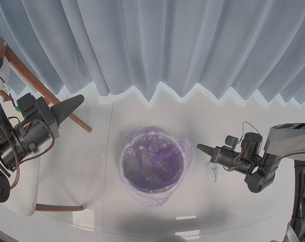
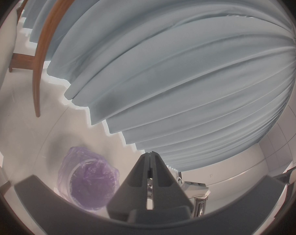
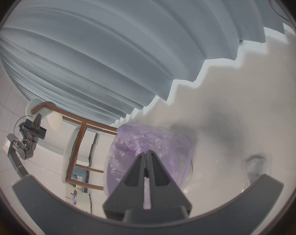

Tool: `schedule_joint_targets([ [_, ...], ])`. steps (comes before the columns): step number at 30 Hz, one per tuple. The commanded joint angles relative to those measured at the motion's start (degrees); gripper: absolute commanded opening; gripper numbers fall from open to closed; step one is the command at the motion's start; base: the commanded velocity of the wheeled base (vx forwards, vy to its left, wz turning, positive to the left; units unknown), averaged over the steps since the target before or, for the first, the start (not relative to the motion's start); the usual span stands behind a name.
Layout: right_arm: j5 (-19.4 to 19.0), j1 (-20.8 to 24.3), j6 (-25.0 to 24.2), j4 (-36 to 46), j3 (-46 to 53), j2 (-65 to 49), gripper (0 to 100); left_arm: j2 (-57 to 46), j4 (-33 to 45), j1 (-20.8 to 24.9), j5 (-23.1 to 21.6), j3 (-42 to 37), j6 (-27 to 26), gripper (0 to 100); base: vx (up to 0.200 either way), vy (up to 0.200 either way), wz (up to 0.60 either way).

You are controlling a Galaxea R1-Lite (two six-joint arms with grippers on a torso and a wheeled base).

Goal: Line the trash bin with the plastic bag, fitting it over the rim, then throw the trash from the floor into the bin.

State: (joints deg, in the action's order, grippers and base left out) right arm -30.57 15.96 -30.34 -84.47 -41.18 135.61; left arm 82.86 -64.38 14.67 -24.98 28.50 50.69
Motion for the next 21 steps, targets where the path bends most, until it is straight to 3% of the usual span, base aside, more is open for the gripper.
schedule_joint_targets([
  [1, 0.6, -5.15, 2.83, 0.01, 17.63, -16.87, 0, -7.19, 0.66, -2.62, -4.03, -7.85, 0.46, 0, 0.0, 0.0, 0.0],
  [5, 2.1, -8.4, 7.84, 0.09, 17.54, -15.37, 0, -7.45, 0.66, -3.06, -6.05, -8.64, 1.87, 0, -0.1, 0.0, 0.0],
  [10, 9.57, -7.87, 12.5, 0.18, 16.75, -11.16, 0, -7.54, 0.66, -4.38, -6.84, -10.13, 2.84, 0, -0.2, 0.0, 0.0],
  [13, 10.71, -7.43, 13.38, 0.62, 16.92, -9.92, 0, -8.15, 0.66, -4.56, -7.1, -10.75, 2.84, 0, -0.2, 0.0, 0.0],
  [21, 14.05, -7.17, 22.17, 1.68, 9.8, -2.37, 0, -11.84, 0.13, -6.49, -7.1, -16.9, 2.31, 0, -0.2, 0.0, 0.0],
])
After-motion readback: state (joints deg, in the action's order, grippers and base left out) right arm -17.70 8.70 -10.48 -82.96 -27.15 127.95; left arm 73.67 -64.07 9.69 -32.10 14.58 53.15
